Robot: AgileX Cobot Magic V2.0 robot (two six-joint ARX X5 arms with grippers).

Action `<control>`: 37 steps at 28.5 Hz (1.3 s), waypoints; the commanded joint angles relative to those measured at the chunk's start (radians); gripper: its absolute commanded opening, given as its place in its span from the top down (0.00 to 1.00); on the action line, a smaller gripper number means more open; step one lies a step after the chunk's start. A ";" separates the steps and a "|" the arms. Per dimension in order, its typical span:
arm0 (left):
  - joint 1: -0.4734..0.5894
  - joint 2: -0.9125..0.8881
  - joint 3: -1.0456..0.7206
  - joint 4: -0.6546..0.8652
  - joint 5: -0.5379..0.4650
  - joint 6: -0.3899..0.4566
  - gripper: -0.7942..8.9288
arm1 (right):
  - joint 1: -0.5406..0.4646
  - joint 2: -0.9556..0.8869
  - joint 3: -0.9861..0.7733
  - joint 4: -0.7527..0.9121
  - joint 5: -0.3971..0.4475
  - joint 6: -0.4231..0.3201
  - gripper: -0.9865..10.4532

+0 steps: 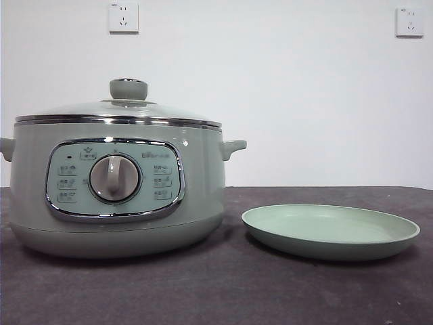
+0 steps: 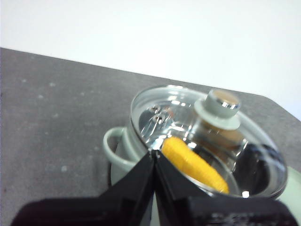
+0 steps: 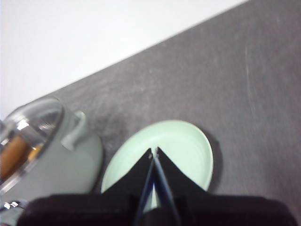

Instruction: Take the corn out from the steamer,put the corn on the plate,close the lid

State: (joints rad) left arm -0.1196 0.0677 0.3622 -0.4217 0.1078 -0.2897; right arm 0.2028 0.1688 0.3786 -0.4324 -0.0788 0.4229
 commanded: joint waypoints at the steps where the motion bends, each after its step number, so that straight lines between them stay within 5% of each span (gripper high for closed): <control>1: 0.003 0.053 0.084 -0.016 0.002 -0.005 0.93 | 0.001 0.071 0.104 -0.024 -0.001 -0.021 0.92; 5: 0.003 0.148 0.194 -0.038 0.024 0.006 0.93 | 0.001 0.195 0.254 -0.091 -0.002 -0.047 0.92; 18: 0.003 0.552 0.492 -0.210 0.315 0.163 0.92 | 0.001 0.600 0.656 -0.397 -0.150 -0.355 0.91; 21: 0.003 0.636 0.538 -0.247 0.356 0.171 0.92 | 0.001 0.661 0.670 -0.415 -0.185 -0.377 0.91; 24: 0.001 0.702 0.563 -0.253 0.394 0.171 0.91 | 0.001 0.706 0.670 -0.420 -0.185 -0.377 0.80; 26: 0.001 0.730 0.568 -0.251 0.397 0.170 0.76 | 0.001 0.727 0.670 -0.425 -0.185 -0.376 0.70; 28: -0.002 0.762 0.569 -0.225 0.396 0.157 0.48 | 0.001 0.748 0.670 -0.425 -0.183 -0.372 0.59; 34: -0.074 0.864 0.591 -0.039 0.378 0.129 0.47 | 0.001 0.761 0.670 -0.405 -0.184 -0.369 0.53; 37: -0.151 0.969 0.661 -0.035 0.286 0.156 0.47 | 0.001 0.761 0.670 -0.405 -0.183 -0.368 0.53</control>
State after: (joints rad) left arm -0.2615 1.0256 1.0222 -0.4637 0.4007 -0.1501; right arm 0.2028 0.9276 1.0473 -0.8417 -0.2615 0.0589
